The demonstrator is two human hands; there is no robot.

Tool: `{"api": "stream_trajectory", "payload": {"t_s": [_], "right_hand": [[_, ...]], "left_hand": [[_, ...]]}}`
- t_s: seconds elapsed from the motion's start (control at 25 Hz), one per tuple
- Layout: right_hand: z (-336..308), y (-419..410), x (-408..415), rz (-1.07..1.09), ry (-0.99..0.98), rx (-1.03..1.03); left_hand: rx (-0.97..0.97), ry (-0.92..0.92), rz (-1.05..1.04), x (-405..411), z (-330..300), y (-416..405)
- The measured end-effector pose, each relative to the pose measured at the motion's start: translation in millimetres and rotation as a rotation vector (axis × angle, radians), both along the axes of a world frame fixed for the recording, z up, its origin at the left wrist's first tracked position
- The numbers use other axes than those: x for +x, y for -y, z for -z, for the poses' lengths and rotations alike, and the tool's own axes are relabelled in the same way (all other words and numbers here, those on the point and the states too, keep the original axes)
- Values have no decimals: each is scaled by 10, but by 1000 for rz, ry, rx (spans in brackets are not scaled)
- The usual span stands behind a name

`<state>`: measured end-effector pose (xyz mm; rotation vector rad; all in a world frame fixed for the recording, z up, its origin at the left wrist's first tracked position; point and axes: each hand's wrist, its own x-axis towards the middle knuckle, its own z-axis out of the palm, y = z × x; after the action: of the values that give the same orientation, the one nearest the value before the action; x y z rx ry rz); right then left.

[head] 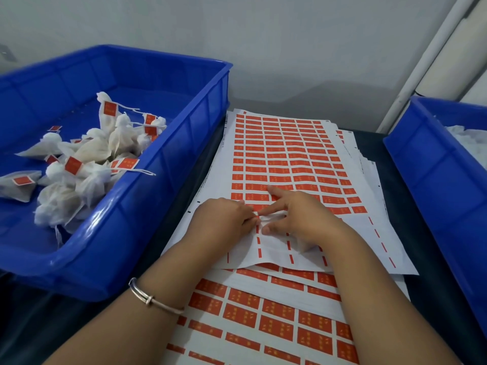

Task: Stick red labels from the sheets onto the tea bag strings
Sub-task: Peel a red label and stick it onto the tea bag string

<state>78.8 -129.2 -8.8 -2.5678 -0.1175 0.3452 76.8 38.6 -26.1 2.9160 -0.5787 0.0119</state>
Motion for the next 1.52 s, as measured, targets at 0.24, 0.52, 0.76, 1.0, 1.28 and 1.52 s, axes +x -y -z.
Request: {"api": "stream_trajectory", "payload": {"t_s": [0.24,0.52,0.76,1.0,1.28,1.52], "right_hand": [[10,16,12,-17,0,-5],[25,20,22,-36,22,4],[43,3,12,-38,33,7],[56,1,31,-28,29,16],[45,31,33,-47,28,11],[61,20,30,-44,37,14]], "left_hand": [[-143,-39,-55,-15,-30,-47],[-90,-63,-45,-9,-29,-23],[54,-39,-12,-12,-30,36],[80,37,59,-48,-20,42],[-31,-32,105,21,-77,-70],[117,-11,121,26,-70,-13]]}}
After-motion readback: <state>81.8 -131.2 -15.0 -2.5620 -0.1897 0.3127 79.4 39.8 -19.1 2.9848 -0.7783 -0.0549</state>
